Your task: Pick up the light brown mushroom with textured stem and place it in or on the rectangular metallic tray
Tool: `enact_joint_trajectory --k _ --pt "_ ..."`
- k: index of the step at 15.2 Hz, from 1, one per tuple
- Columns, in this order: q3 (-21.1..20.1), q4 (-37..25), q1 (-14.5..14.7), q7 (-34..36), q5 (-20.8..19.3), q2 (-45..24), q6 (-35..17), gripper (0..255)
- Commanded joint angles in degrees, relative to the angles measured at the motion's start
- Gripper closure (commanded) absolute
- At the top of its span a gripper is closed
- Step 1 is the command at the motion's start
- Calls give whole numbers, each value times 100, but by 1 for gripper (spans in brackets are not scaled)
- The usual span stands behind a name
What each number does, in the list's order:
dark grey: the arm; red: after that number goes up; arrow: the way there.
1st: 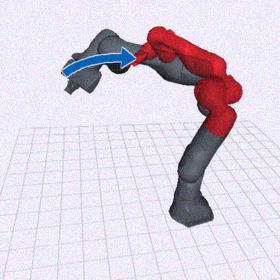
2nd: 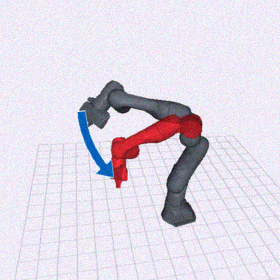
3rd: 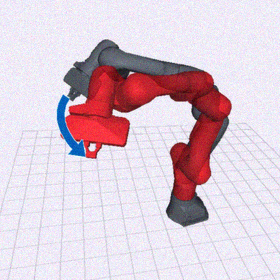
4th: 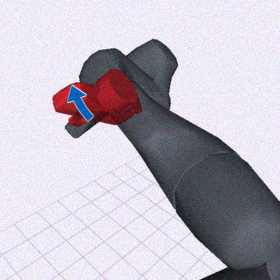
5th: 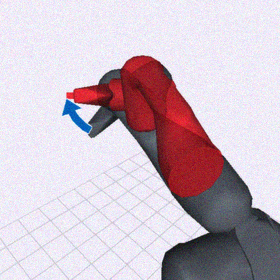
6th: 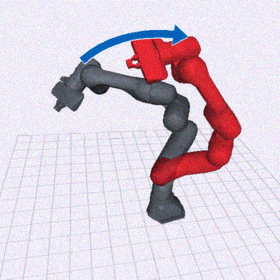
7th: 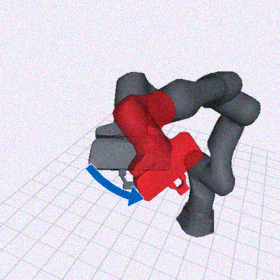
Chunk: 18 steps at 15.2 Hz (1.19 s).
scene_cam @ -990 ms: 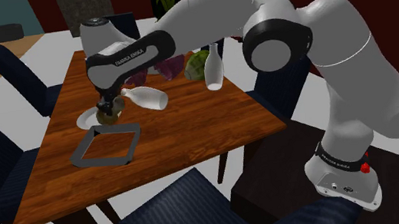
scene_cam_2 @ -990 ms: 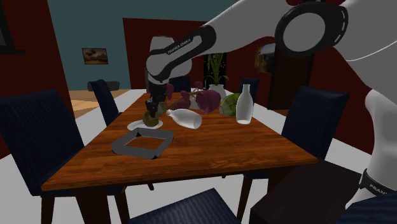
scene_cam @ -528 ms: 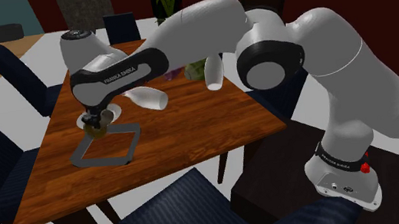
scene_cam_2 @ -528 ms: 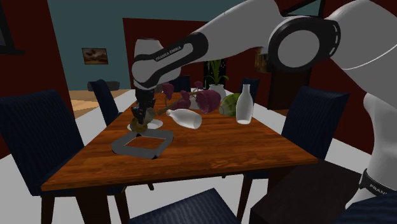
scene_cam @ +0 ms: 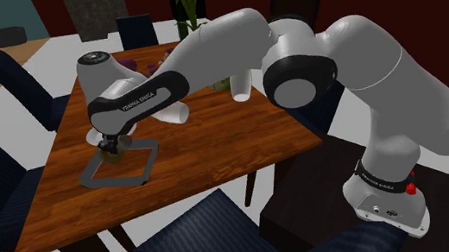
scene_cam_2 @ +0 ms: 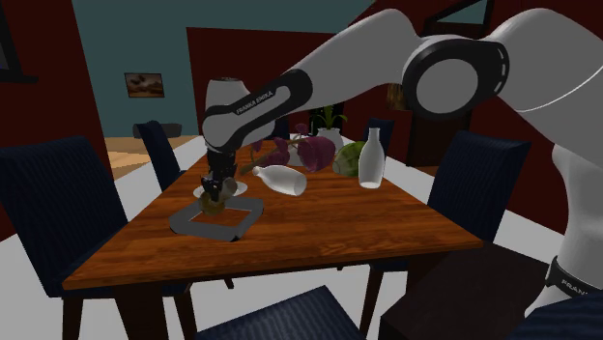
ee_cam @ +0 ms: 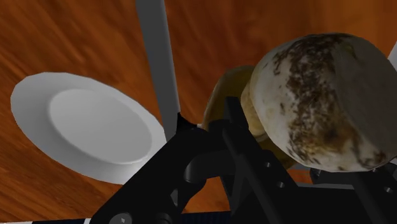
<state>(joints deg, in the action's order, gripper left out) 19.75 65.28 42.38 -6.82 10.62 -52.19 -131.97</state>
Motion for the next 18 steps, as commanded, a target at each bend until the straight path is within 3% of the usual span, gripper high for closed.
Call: enact_joint_trajectory --k 1,9,10,15,18 --pt "-12 48 2 2 11 -56 -107 255" --pt "-15 49 0 3 14 -73 -126 255" --pt "-15 46 -1 3 15 -75 -124 0" --pt "-15 49 0 3 14 -73 -126 0" --pt "74 435 157 21 -65 456 28 0"
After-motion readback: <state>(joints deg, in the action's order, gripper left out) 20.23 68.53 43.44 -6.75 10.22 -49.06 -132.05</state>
